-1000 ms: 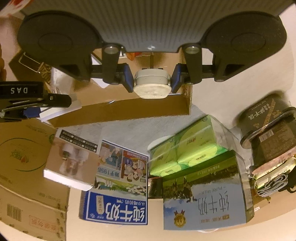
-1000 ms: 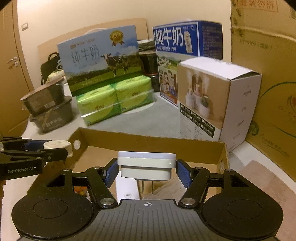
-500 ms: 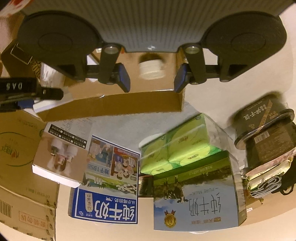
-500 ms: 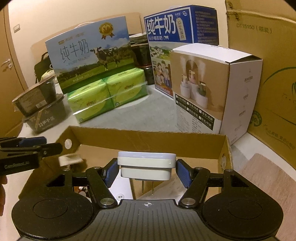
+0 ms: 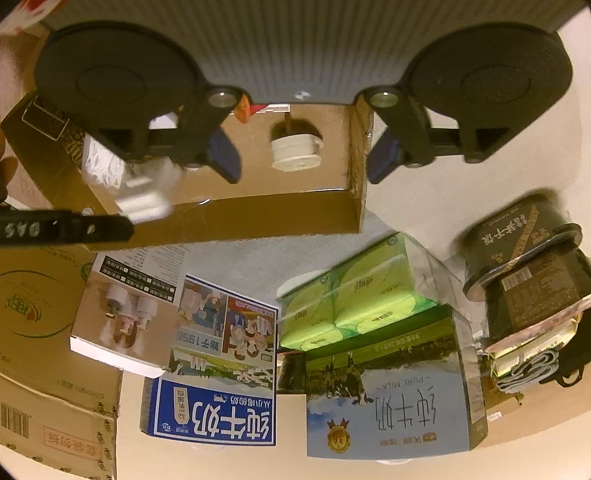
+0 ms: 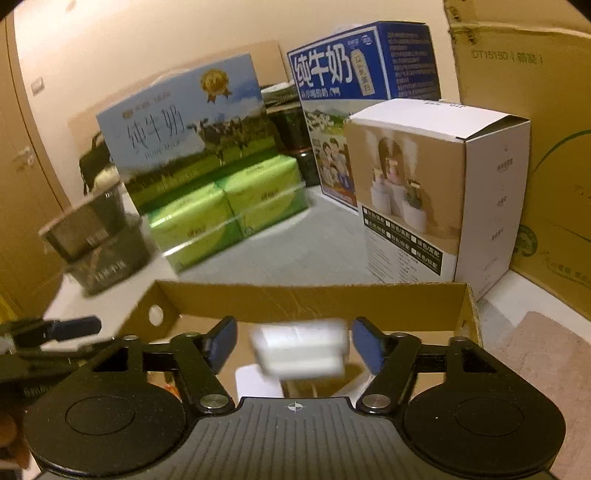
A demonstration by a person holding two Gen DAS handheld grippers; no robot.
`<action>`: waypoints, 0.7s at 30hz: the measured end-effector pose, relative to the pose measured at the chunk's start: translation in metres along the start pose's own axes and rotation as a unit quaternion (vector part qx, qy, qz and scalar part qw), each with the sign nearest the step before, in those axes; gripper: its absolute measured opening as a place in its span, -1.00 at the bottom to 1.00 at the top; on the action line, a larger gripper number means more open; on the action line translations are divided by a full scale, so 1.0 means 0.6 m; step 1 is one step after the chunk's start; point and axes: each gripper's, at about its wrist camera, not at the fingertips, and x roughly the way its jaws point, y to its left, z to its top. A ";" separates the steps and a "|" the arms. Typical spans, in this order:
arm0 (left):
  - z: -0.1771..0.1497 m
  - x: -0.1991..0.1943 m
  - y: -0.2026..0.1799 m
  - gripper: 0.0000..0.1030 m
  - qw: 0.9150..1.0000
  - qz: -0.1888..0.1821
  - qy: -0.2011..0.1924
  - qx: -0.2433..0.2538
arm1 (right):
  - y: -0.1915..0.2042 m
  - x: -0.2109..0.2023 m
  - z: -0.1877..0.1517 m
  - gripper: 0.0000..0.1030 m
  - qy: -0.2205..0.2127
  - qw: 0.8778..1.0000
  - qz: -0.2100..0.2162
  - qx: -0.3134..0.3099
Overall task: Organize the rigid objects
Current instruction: 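Release the cream and white adapters into the tray by opening both tools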
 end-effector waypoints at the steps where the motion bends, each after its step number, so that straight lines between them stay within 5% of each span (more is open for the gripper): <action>1: -0.002 -0.004 -0.001 0.51 1.000 0.001 -0.002 0.001 | -0.001 -0.005 0.001 0.61 -0.005 1.000 0.000 0.003; 12: -0.034 -0.095 -0.022 0.90 1.000 0.012 -0.009 -0.021 | -0.003 -0.106 -0.033 0.64 -0.001 0.999 -0.039 -0.022; 21: -0.079 -0.226 -0.059 0.99 0.999 0.006 -0.014 -0.048 | 0.025 -0.232 -0.101 0.66 0.018 0.998 -0.060 -0.021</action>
